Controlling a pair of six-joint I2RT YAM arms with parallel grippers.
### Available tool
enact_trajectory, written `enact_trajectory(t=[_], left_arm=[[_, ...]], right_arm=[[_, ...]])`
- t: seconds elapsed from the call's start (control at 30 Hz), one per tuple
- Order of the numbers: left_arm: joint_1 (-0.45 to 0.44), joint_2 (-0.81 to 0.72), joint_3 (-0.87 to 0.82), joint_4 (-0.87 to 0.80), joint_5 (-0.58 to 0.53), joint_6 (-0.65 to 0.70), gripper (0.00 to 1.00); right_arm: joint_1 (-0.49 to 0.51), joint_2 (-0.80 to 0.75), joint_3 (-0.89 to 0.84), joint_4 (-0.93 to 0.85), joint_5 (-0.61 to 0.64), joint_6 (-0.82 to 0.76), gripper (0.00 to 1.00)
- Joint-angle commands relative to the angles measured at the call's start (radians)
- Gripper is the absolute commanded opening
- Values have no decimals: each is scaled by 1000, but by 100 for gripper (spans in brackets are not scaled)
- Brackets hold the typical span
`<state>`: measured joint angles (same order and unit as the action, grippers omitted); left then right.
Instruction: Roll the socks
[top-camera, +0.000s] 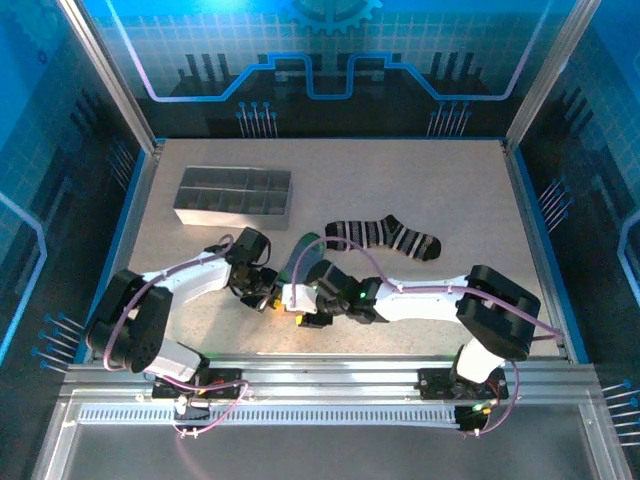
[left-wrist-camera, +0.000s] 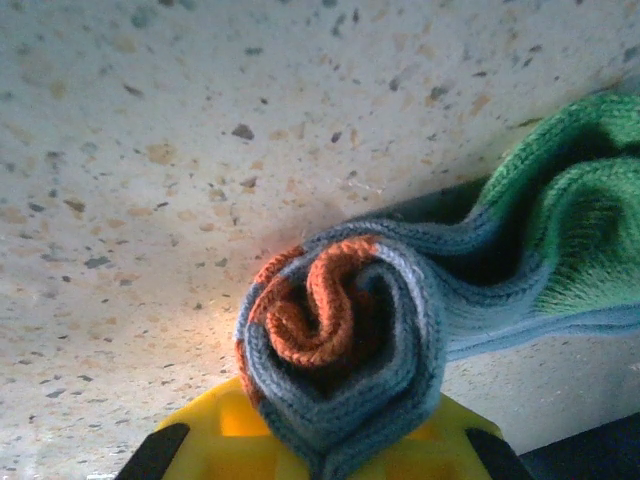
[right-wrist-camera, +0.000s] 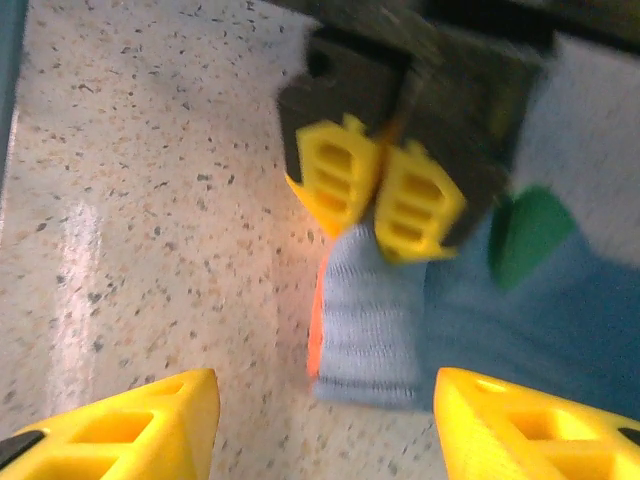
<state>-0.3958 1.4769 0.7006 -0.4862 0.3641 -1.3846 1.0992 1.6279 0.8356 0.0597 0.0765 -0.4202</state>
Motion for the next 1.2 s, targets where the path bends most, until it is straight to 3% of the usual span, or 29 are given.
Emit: enact_trajectory(t=[0.0, 0.17, 0.23, 0.3, 0.37, 0.47, 0.6, 0.73, 0.97, 1.17], left_arm=[[-4, 59, 0, -165, -34, 28, 3], [-2, 91, 27, -167, -19, 42, 3], [-1, 93, 34, -168, -16, 47, 3], [1, 91, 40, -173, -14, 52, 3], [6, 83, 41, -176, -9, 57, 5], [29, 39, 41, -192, -9, 62, 18], [93, -80, 19, -212, -23, 60, 54], [173, -157, 1, -242, -22, 88, 73], [203, -247, -62, -199, -10, 77, 71], [135, -293, -101, -45, 2, 25, 67]], right_arm=[[65, 67, 17, 94, 258, -193, 58], [98, 188, 100, 90, 356, -246, 53], [93, 238, 131, 88, 405, -248, 47], [84, 264, 148, 72, 404, -237, 36], [76, 278, 165, 39, 387, -214, 19], [56, 275, 180, -47, 297, -154, 1], [7, 270, 199, -185, 92, -41, 0], [-58, 288, 218, -274, -113, 65, 0], [-155, 334, 262, -344, -340, 173, 0], [-255, 418, 347, -440, -540, 260, 0]])
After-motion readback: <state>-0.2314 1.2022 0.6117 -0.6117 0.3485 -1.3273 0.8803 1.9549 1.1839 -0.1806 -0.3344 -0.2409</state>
